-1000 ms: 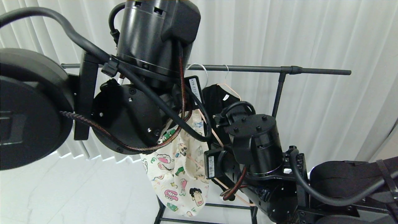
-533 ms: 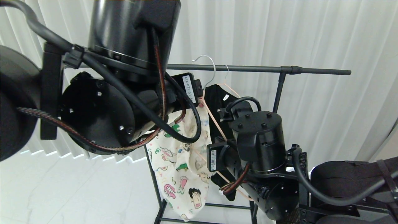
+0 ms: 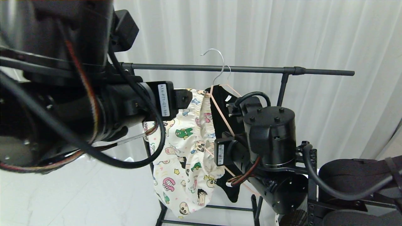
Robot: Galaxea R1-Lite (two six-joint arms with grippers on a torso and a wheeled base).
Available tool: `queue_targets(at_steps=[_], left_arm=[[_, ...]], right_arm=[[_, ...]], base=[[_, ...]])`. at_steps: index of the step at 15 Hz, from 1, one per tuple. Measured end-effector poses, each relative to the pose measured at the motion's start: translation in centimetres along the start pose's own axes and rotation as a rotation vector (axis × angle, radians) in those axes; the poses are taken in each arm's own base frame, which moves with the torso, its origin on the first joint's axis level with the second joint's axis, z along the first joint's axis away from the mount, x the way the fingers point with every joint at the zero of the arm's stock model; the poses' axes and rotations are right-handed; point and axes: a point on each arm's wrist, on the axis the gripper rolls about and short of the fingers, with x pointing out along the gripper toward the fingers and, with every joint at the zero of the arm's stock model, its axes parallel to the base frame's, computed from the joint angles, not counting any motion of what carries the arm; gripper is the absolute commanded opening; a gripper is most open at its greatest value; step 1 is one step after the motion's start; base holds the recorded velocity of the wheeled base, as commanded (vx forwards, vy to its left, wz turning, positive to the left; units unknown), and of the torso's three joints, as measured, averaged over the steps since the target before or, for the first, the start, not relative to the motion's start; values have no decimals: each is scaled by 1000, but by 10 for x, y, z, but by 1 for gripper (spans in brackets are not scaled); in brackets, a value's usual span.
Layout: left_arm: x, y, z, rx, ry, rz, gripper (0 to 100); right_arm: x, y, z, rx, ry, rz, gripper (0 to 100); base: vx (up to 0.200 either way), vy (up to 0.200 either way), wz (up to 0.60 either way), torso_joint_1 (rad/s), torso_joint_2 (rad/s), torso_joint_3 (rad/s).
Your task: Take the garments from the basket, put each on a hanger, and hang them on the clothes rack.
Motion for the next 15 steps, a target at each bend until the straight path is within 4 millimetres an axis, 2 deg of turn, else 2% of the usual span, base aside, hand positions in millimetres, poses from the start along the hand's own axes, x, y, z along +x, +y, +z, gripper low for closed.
queue_targets(at_steps=[4,6,8,11,15], left_arm=[[-30,46,-37,229,76,-169,100],[-43,69,-62,334,69,-325,100],[-54,84,-86,434,34,-509,100],[-63,88,-109,493,31,-670,100],[-59,78,-113,511,19,-731,100]], right_arm=[[-21,-26,-22,-104,30,76,0],[-43,-48,-37,-219,89,211,0],[-66,-70,-46,-361,119,345,0],[-83,-81,-46,-416,101,386,0],[-98,-71,-47,-470,69,460,0]], base=[[0,0,0,0,0,0],[0,0,0,0,0,0],[0,0,0,0,0,0],[0,0,0,0,0,0],[0,0,0,0,0,0]])
